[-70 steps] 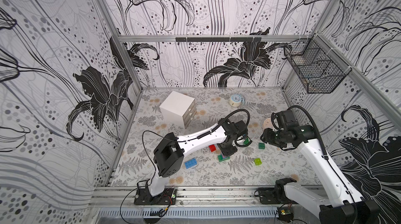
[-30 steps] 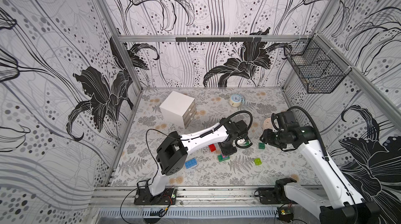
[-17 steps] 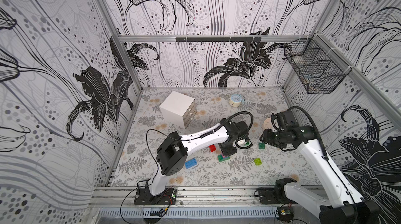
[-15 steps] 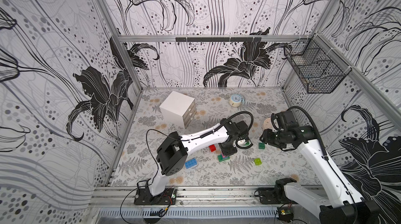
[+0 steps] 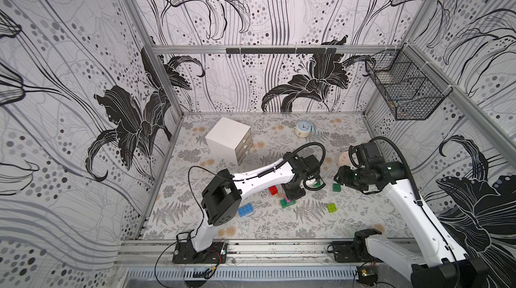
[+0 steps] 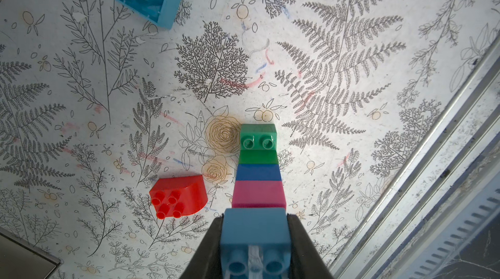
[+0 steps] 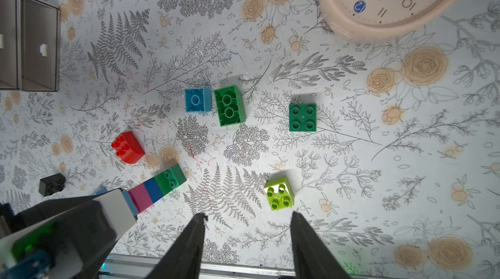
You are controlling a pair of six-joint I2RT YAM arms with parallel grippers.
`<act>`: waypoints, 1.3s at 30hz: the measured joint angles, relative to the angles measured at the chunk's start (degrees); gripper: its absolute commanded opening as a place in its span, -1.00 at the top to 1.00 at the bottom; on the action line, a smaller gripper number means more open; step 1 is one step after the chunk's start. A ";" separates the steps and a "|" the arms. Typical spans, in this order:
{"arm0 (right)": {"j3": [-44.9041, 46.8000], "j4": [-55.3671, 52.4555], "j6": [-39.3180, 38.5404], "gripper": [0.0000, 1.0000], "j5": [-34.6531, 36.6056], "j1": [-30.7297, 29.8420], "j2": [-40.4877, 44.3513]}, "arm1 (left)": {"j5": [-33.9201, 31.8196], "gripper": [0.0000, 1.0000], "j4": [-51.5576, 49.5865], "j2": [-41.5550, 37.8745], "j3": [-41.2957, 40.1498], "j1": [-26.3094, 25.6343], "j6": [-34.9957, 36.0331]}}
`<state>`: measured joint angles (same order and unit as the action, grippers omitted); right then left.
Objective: Assemble the number 1 with lego
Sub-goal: Assemble the lego brick with the lego brick.
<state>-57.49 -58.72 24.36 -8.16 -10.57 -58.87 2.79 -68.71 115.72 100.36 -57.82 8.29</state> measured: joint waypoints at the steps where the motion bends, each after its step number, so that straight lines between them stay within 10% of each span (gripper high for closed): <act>1: 0.00 0.00 -0.02 -0.08 0.00 0.00 0.00 | 0.00 0.72 0.00 0.00 0.00 0.00 -0.26; 39: 0.00 0.00 0.00 -0.08 -0.44 0.00 0.00 | 1.44 0.71 2.58 -1.99 -3.37 0.00 -6.93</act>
<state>-57.49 -58.72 24.36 -8.60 -10.57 -58.87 4.23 -66.13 113.73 96.99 -57.82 1.37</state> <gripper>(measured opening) 0.539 0.344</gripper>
